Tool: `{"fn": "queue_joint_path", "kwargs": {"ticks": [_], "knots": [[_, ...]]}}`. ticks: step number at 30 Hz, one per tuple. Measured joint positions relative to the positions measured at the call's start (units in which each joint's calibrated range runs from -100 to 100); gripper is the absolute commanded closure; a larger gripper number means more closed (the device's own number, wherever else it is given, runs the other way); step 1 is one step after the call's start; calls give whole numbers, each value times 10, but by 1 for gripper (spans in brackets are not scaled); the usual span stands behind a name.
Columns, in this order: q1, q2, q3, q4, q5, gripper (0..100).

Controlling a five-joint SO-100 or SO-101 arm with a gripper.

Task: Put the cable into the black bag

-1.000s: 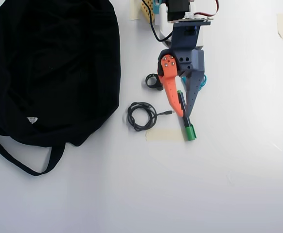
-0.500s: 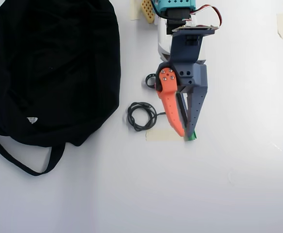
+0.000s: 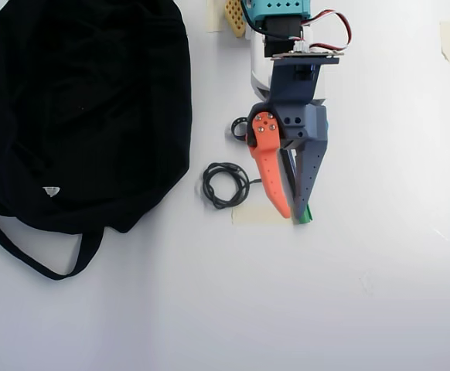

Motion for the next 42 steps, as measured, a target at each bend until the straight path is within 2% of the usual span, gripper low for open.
{"fn": "queue_joint_path", "kwargs": {"ticks": [8,28,42], "knots": [[-32,1,1,14,0,97],[-18,-71,9,443,0,97],[24,-71,9,548,0,96]]}}
